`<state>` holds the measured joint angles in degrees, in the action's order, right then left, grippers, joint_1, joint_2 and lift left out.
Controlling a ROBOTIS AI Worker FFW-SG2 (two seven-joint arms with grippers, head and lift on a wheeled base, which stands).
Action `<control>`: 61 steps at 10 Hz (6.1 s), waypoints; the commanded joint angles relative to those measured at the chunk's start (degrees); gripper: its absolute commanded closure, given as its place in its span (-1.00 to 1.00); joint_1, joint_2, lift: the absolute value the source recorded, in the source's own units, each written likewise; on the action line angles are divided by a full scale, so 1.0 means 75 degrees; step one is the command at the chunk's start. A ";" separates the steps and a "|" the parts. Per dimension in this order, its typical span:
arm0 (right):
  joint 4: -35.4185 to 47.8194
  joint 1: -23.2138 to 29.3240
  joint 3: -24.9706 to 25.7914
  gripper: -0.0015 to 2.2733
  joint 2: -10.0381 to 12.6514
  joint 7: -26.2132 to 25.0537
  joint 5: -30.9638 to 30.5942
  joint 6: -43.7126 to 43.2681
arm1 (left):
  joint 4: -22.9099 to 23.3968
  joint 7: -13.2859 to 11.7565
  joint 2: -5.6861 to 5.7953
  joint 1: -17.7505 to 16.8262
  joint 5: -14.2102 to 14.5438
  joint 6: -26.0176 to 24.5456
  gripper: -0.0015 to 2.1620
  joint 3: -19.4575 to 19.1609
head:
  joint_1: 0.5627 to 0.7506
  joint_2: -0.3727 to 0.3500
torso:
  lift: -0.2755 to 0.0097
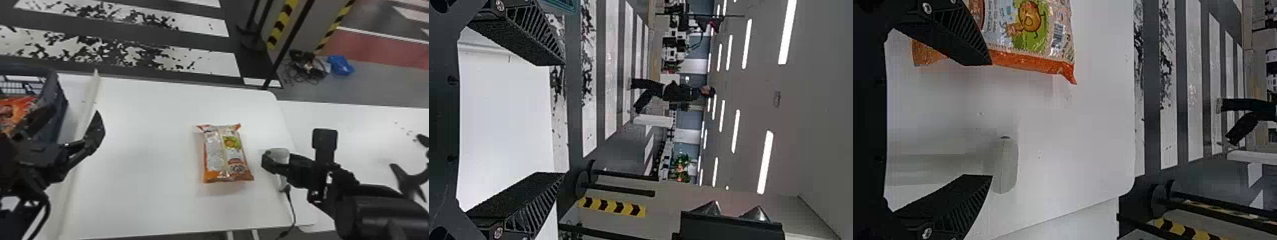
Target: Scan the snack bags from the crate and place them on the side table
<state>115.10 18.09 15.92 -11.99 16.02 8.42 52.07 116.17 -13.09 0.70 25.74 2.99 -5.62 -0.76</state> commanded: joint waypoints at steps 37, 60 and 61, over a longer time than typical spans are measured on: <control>-0.3909 -0.1733 0.2682 0.99 -0.0839 -0.0061 0.1256 -0.0643 | 0.0026 -0.0048 0.0059 0.0154 0.0035 0.0074 -0.92 0.0078 | 0.41 -0.94 | 0.58; 0.0029 0.1994 -0.2381 -0.92 0.0990 -0.2558 -0.0666 -0.7510 | 0.0084 0.0128 0.0047 0.0705 -0.0058 0.0660 -0.92 0.0500 | 0.41 -0.30 | 0.58; -0.0041 0.2064 -0.2463 -0.92 0.1118 -0.2593 -0.0690 -0.7885 | 0.0037 0.0128 0.0047 0.0705 -0.0047 0.0683 -0.92 0.0523 | 0.41 -0.28 | 0.58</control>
<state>115.11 33.24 -2.14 -4.13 -3.58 3.39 -5.32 116.64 -12.12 1.05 31.02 2.61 -0.51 3.06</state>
